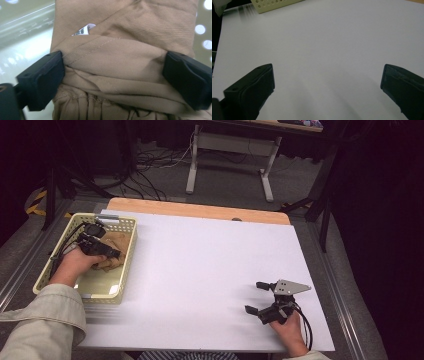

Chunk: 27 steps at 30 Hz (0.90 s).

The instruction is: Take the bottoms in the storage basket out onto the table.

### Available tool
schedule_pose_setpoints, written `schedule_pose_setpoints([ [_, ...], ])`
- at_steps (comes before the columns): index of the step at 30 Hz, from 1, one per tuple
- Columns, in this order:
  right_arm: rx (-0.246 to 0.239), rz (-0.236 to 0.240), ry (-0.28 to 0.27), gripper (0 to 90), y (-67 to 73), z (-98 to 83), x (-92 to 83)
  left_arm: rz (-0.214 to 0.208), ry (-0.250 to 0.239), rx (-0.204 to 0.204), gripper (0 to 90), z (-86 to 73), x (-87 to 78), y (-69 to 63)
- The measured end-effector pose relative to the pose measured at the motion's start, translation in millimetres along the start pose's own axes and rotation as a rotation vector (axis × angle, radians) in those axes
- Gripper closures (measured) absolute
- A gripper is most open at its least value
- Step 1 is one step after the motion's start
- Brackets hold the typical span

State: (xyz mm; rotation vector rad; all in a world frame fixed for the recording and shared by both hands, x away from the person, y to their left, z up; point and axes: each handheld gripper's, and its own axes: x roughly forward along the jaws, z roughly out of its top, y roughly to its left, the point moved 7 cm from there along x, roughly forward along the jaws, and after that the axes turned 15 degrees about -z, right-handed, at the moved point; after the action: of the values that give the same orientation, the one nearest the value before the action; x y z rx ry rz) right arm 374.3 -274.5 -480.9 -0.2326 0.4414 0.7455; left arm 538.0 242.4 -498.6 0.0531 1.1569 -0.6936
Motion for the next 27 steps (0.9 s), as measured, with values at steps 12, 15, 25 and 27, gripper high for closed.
schedule_pose_setpoints([
  [12, 0.006, 0.006, 0.002, 0.0, 0.3, -0.1, -0.2, -0.004, 0.010, 0.028, 42.7, 0.7, -4.0, -14.1],
  [15, 0.008, 0.006, 0.003, 0.0, 0.2, -0.2, -0.2, -0.013, 0.003, 0.017, 55.0, 1.2, -5.0, -15.8],
  [25, 0.009, 0.008, 0.002, 0.0, 0.0, -0.1, -0.5, 0.001, -0.005, 0.025, 71.4, 2.6, -8.0, -18.1],
  [27, 0.009, 0.008, 0.003, 0.0, -0.1, -0.1, -0.5, 0.009, -0.006, 0.037, 71.6, 2.9, -10.1, -18.4],
])
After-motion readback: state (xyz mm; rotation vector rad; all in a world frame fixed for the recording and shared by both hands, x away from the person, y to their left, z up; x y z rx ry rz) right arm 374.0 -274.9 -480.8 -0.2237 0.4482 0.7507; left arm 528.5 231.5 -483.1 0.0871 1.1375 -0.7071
